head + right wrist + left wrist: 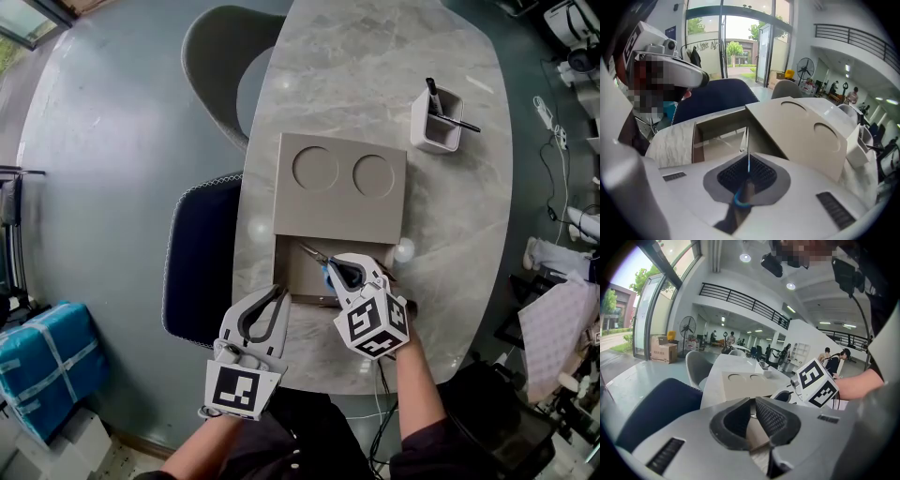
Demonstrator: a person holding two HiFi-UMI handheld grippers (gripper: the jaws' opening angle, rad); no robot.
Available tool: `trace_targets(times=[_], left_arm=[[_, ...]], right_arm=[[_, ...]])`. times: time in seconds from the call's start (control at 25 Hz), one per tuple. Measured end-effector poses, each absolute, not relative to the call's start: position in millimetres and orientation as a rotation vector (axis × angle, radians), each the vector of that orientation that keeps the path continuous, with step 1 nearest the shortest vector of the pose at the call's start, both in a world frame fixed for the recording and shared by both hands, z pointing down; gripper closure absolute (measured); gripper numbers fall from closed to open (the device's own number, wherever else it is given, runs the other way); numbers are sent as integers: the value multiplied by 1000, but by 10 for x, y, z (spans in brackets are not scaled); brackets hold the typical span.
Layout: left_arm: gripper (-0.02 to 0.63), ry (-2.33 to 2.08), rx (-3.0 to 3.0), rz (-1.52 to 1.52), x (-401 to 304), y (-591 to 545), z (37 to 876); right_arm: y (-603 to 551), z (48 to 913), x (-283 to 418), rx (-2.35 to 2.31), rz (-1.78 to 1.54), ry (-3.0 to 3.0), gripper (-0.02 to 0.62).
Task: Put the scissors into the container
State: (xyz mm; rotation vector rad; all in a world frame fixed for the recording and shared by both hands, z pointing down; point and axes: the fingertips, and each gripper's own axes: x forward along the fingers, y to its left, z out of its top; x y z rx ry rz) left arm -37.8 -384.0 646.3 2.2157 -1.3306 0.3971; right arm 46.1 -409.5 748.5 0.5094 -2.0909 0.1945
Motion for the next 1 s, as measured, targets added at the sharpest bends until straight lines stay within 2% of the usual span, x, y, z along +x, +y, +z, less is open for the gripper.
trace_targets(times=[0.4,1.0], left_arm=[[565,-1345,2257,358,-303,-3772,6208],[566,-1405,2396,254,-117,-3368,5305]], right_arm=[[-4088,7119,536,561,141,-2100,598],[-3688,5696,792,906,222,-2336,598]])
